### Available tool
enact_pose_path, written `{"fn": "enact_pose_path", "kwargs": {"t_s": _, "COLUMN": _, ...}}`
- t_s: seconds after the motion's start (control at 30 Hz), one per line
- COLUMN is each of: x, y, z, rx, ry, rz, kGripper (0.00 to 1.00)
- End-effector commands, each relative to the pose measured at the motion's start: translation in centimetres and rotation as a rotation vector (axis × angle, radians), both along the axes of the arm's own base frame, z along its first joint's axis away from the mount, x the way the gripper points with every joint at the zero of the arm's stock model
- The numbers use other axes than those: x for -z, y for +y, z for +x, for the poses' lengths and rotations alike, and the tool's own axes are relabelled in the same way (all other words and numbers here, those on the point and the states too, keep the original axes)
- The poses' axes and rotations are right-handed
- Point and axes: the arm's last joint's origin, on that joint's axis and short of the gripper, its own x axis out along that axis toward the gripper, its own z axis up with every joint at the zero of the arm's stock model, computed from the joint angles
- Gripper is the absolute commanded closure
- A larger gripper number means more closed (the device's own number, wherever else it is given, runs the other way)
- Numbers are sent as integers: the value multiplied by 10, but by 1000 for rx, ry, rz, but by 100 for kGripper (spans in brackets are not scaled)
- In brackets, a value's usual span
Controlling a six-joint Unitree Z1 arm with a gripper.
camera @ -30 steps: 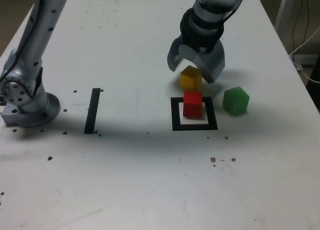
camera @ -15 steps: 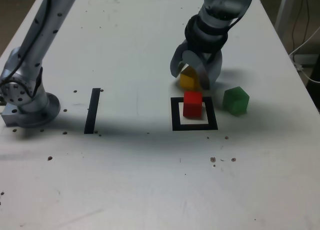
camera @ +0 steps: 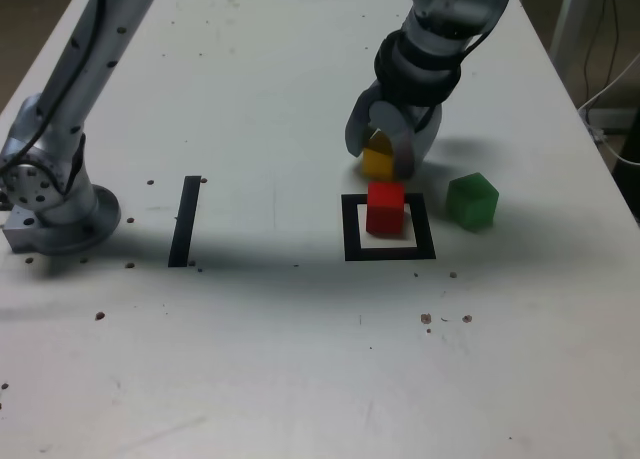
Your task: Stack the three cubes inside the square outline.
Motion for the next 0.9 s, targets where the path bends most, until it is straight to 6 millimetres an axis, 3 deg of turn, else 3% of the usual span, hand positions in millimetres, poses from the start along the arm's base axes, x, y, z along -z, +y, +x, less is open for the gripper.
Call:
{"fn": "enact_pose_path", "kwargs": {"t_s": 0.0, "x": -8, "y": -1, "z": -1, "rx": -1, "ry": -13, "rz": -4, "kGripper": 72}}
{"fn": "enact_pose_path", "kwargs": {"t_s": 0.23, "x": -37, "y": -9, "z": -8, "rx": -27, "ry": -52, "rz": 4, "kGripper": 72}}
{"fn": "enact_pose_path", "kwargs": {"t_s": 0.53, "x": -76, "y": -35, "z": -21, "rx": -104, "ry": -81, "rz": 25, "kGripper": 72}}
{"fn": "enact_pose_path", "kwargs": {"t_s": 0.87, "x": -81, "y": -60, "z": -23, "rx": -249, "ry": -98, "rz": -20, "kGripper": 72}}
